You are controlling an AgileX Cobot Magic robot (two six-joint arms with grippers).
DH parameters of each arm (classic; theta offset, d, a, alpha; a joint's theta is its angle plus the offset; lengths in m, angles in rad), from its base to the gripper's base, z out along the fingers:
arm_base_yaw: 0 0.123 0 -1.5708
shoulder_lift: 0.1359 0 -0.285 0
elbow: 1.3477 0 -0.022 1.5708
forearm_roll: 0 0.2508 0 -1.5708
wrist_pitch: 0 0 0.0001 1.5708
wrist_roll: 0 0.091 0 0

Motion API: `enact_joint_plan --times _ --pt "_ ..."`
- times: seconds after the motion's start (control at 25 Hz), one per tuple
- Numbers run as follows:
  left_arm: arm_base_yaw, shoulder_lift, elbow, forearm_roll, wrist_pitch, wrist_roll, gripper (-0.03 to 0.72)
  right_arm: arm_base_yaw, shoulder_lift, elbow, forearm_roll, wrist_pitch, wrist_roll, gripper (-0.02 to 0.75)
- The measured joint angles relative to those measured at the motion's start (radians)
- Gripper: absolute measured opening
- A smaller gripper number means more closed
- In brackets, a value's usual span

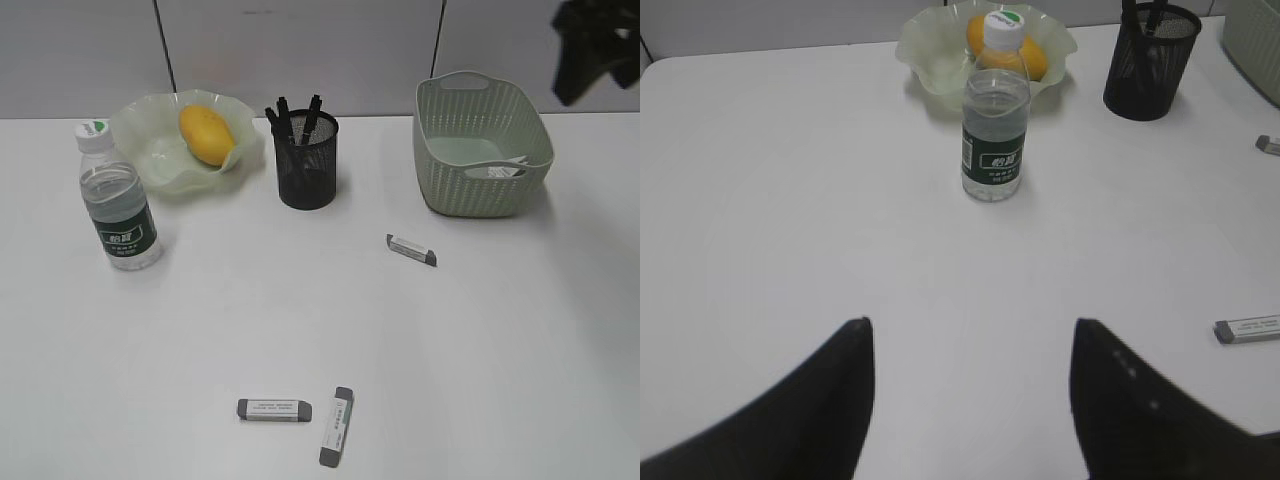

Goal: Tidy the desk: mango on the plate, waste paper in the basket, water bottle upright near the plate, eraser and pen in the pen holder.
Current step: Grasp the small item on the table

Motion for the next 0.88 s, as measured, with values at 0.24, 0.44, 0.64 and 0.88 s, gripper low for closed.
enact_joint_plan --times 0.24,0.44,0.64,0.88 --pt "0.0 0.0 0.0 -0.001 0.0 0.0 0.465 -0.134 -0.239 0.214 0.0 0.001 0.004 0.53" --pt "0.0 0.0 0.0 -0.001 0.0 0.0 0.465 -0.138 -0.477 0.37 0.012 0.001 0.022 0.53" --pt "0.0 0.025 0.0 -0.012 -0.002 0.0 0.452 -0.138 -0.72 0.557 0.012 -0.019 0.054 0.53" --pt "-0.028 0.242 -0.065 -0.068 -0.034 0.095 0.451 -0.138 -1.06 0.821 0.052 -0.114 0.078 0.53"
